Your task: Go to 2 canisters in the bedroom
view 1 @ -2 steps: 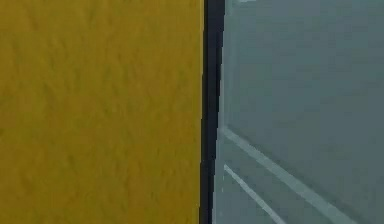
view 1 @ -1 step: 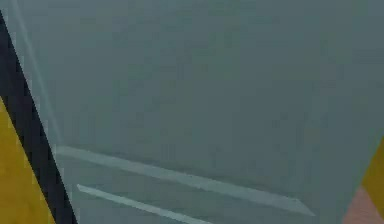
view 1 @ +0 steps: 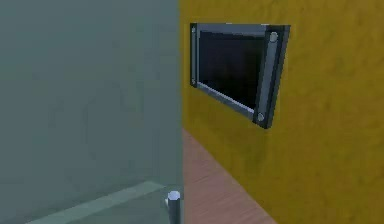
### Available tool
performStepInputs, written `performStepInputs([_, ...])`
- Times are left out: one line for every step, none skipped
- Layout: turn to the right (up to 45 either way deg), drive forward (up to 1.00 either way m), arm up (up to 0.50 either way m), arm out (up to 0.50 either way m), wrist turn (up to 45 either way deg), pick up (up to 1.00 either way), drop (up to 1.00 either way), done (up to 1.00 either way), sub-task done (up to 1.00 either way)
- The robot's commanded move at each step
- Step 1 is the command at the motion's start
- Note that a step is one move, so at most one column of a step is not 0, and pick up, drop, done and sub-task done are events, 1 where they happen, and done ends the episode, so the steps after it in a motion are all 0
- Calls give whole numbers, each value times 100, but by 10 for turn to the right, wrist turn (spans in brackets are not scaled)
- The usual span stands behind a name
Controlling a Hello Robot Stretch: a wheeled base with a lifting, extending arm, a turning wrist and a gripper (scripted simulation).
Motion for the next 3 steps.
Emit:
performStepInputs([270,0,0,0,0,0,0,0,0])
performStepInputs([0,50,0,0,0,0,0,0,0])
performStepInputs([-450,0,0,0,0,0,0,0,0])
